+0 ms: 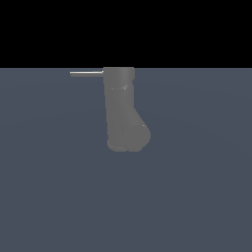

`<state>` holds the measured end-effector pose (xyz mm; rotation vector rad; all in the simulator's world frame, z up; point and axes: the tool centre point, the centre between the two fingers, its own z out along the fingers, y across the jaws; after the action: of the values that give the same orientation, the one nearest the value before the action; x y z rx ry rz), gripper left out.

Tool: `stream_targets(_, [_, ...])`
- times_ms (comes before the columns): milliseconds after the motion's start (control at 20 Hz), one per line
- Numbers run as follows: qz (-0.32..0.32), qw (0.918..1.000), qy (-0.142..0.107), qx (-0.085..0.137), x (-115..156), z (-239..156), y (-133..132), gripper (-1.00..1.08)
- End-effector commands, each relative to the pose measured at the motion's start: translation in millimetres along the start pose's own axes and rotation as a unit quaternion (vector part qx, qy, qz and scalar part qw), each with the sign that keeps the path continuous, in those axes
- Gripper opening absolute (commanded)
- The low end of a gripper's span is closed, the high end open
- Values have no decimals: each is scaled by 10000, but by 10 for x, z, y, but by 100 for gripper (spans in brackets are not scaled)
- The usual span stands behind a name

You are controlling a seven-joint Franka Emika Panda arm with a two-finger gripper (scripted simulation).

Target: Turn on the faucet by rotating a designated handle.

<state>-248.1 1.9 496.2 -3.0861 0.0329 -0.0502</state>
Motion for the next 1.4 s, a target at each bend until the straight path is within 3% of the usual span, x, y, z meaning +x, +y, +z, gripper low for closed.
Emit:
stream_targets(0, [0,10000,0,0,0,0,0,-100])
stream_targets(700, [-277,9996,14,-34,64,-1,-181,-100])
stream_targets(1350, [323,9994,-34,119,362,77,-253,-100])
